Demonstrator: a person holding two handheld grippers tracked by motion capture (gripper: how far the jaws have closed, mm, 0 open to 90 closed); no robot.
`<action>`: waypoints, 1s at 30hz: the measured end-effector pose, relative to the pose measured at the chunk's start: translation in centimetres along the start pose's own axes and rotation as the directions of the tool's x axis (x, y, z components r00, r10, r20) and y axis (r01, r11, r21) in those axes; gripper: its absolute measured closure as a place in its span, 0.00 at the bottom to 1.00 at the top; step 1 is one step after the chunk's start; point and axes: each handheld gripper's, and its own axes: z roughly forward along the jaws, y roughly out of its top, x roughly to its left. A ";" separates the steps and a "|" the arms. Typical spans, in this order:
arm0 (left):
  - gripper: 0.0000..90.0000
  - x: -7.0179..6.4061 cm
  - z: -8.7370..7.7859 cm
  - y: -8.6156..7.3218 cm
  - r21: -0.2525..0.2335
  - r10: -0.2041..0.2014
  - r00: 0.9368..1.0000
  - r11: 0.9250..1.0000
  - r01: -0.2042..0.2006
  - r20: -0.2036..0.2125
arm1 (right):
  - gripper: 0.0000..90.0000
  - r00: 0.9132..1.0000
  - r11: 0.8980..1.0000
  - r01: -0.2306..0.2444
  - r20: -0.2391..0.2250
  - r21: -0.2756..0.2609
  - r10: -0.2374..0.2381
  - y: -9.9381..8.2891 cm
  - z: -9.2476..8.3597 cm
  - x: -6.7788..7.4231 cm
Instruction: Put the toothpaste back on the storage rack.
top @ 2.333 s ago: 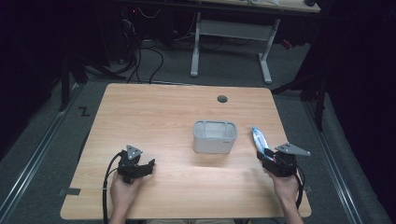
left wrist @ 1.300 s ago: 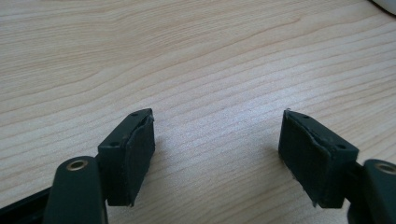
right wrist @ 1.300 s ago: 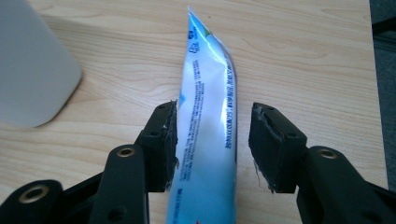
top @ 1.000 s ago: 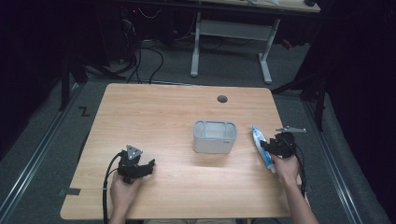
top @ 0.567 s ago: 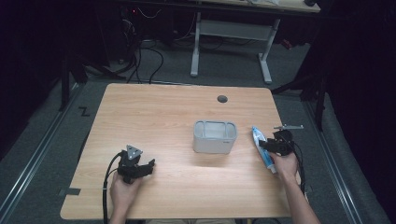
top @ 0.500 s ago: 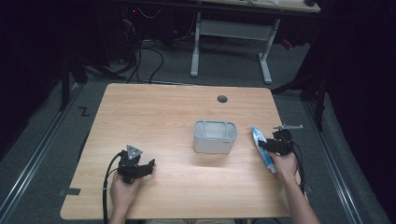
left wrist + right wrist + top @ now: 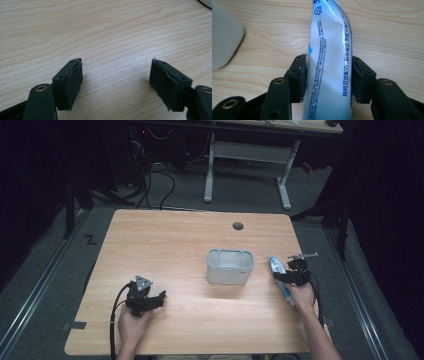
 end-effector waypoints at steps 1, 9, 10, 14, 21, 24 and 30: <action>0.30 0.0 0.0 0.0 0.001 0.000 1.000 1.000 0.000 -0.001 | 0.58 1.000 1.000 0.002 0.003 0.001 -0.002 0.0 0.0 0.0; 0.30 0.0 0.0 0.0 0.000 0.000 1.000 1.000 0.000 0.000 | 0.59 0.999 0.999 0.019 0.025 0.032 -0.020 0.3 0.3 0.5; 0.30 0.0 0.0 0.0 0.000 0.000 1.000 1.000 0.000 0.000 | 0.60 0.999 0.999 0.031 0.031 0.032 -0.032 0.4 0.4 0.6; 0.30 0.0 0.0 0.0 0.000 0.000 1.000 1.000 0.000 0.000 | 0.62 0.999 0.998 0.035 0.040 0.048 -0.037 0.7 0.6 0.9; 0.30 0.0 0.0 0.0 0.000 -0.002 1.000 1.000 0.002 0.001 | 0.72 0.997 0.996 0.063 0.042 0.070 -0.066 0.9 0.6 1.3; 0.30 0.0 0.0 0.0 0.000 -0.002 1.000 1.000 0.002 0.001 | 0.75 0.998 0.996 0.054 0.034 0.070 -0.057 0.9 0.5 1.2; 0.30 0.0 0.0 0.0 0.000 -0.001 1.000 1.000 0.001 0.000 | 0.76 0.999 0.997 0.045 0.020 0.069 -0.047 0.7 0.0 1.1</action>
